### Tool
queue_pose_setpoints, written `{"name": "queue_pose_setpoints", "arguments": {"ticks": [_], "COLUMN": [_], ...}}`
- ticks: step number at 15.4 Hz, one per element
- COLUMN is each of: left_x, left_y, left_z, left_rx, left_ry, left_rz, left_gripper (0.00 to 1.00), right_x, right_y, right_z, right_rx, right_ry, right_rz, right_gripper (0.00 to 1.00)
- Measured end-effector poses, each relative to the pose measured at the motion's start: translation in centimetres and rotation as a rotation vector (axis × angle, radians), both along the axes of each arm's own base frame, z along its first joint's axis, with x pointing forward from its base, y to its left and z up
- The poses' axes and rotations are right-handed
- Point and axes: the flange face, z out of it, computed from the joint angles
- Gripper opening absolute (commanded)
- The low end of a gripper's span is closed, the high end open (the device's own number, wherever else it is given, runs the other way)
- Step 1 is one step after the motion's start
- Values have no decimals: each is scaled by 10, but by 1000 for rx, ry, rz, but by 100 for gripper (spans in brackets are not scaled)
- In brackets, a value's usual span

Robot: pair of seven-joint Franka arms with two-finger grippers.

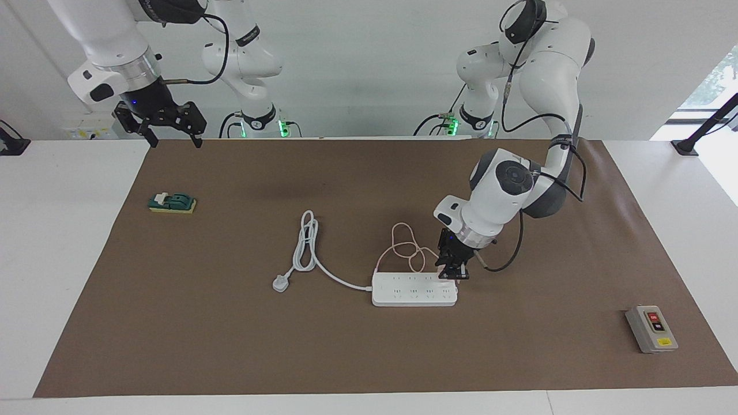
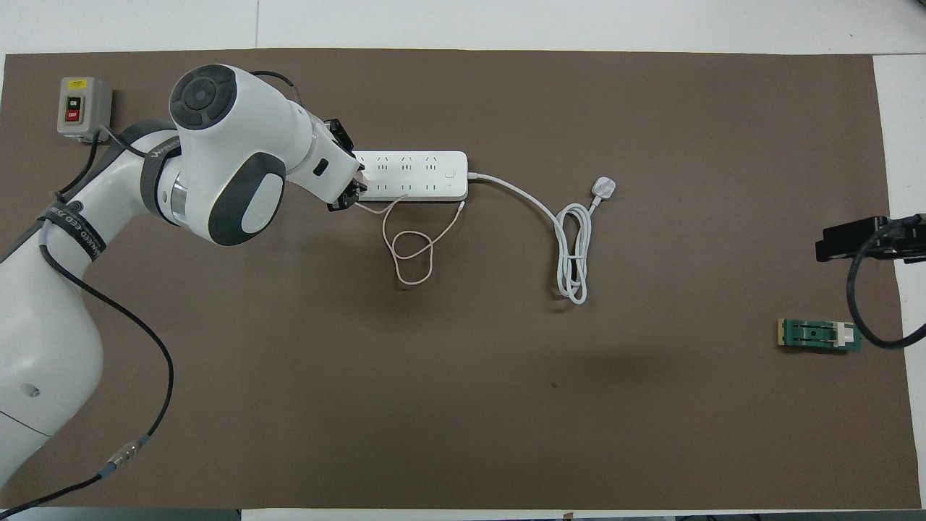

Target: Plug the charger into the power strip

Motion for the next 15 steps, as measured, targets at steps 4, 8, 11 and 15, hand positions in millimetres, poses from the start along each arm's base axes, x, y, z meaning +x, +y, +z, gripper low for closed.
{"name": "queue_pose_setpoints", "arguments": {"ticks": [4, 8, 11, 15], "left_x": [-1, -4, -7, -8], "left_y": [1, -3, -9, -10], "left_z": [-5, -7, -8, -8], "left_rx": [-6, 19, 42, 51], "left_ry": [-5, -23, -44, -49], "left_rz": [-2, -29, -58, -67], "left_gripper": [0, 0, 0, 0], "right_x": [0, 0, 0, 0], "right_y": [0, 0, 0, 0], "right_z": [0, 0, 0, 0], "right_rx": [0, 0, 0, 0], "right_ry": [0, 0, 0, 0], "right_rz": [0, 0, 0, 0], "right_gripper": [100, 100, 100, 100]}}
